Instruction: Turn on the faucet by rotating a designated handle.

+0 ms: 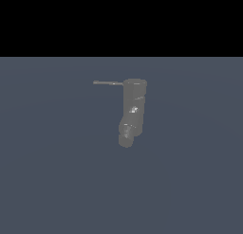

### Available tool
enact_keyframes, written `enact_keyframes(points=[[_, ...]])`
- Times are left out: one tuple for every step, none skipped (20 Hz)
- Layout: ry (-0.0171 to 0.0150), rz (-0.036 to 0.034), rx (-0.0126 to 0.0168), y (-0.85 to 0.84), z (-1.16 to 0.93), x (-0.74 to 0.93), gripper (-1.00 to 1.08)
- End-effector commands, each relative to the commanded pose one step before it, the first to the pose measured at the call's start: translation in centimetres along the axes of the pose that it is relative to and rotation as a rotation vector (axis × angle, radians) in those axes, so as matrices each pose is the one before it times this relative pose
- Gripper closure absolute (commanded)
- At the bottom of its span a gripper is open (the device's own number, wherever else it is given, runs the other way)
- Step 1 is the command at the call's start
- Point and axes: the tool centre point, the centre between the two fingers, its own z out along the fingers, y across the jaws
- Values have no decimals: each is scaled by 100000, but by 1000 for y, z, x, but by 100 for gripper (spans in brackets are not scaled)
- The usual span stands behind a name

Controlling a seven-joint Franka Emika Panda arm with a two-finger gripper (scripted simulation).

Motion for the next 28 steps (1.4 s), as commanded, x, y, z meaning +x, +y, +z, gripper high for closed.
enact_keyframes(points=[[-57,2810,-35,-486,474,295,108],[-16,1381,-15,-238,227,145,108],[-17,1492,-16,-258,246,157,108],[-19,1604,-17,-278,264,170,108],[-20,1718,-18,-297,283,182,108],[-21,1831,-18,-317,302,194,108],[-23,1944,-19,-337,320,207,108],[-24,2059,-19,-358,339,220,108],[-26,2165,-19,-377,357,232,108],[-26,2206,-19,-385,364,237,108],[-26,2211,-18,-386,365,238,108],[-27,2214,-18,-387,365,238,108],[-27,2217,-17,-388,366,239,108],[-27,2220,-16,-389,366,240,108],[-27,2221,-15,-390,367,241,108],[-28,2224,-15,-391,367,241,108],[-28,2226,-14,-392,367,242,108],[-28,2227,-13,-392,368,243,108],[-29,2228,-13,-393,368,243,108],[-29,2229,-12,-393,368,244,108],[-29,2228,-11,-394,368,244,108],[-29,2227,-11,-394,367,245,108],[-30,2227,-10,-394,367,246,108],[-30,2225,-10,-394,367,246,108],[-30,2223,-9,-394,366,246,108],[-30,2219,-9,-393,365,246,108],[-30,2217,-9,-393,365,247,108],[-30,2213,-9,-392,364,247,108]])
